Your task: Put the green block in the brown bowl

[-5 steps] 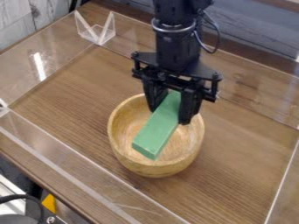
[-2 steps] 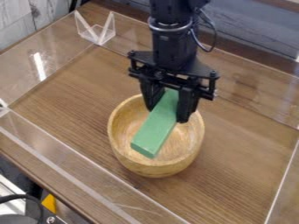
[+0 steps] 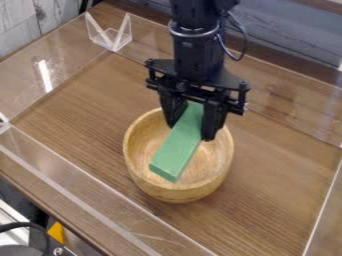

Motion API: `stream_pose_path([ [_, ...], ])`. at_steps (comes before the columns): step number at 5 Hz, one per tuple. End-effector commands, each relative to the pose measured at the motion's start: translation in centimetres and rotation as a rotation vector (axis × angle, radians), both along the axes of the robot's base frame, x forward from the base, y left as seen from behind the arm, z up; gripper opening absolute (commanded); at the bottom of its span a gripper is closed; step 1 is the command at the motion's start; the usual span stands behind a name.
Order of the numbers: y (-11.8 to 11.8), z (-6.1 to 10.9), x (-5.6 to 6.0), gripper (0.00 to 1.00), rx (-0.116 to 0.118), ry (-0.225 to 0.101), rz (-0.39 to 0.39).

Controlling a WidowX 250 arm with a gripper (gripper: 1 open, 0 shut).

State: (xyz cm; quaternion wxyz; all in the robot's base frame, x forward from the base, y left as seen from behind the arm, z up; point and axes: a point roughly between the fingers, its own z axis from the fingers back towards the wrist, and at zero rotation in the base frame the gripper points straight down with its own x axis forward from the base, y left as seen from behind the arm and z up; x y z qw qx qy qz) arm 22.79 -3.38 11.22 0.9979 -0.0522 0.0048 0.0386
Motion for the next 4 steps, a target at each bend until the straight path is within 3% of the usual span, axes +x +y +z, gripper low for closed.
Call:
stream_pose_path([
  [1, -0.05, 1.2, 0.12, 0.0, -0.001, -0.053, 0.0],
  [4, -0.25, 1.27, 0.16, 0.0, 0.003, -0.065, 0.001],
])
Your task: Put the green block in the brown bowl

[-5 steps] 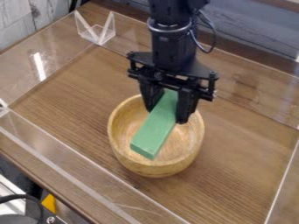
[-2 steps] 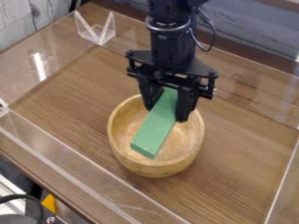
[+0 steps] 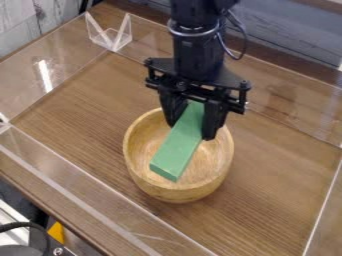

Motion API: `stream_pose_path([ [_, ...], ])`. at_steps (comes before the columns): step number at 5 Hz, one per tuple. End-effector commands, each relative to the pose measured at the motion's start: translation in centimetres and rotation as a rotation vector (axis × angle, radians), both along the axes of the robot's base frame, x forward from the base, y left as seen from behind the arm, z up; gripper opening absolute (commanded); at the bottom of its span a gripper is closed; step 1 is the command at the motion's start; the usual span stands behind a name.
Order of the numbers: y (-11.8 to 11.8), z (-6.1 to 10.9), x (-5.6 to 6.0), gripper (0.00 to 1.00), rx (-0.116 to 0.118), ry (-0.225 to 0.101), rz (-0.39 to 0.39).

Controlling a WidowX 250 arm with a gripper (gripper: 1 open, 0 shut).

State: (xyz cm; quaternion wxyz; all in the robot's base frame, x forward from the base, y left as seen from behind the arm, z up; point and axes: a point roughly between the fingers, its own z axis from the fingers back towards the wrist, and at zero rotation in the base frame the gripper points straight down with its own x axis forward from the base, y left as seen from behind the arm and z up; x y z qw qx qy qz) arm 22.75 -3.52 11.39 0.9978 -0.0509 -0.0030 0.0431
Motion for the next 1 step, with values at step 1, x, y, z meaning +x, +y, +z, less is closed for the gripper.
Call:
stream_pose_path([
  [1, -0.15, 1.2, 0.23, 0.0, 0.002, -0.054, -0.006],
])
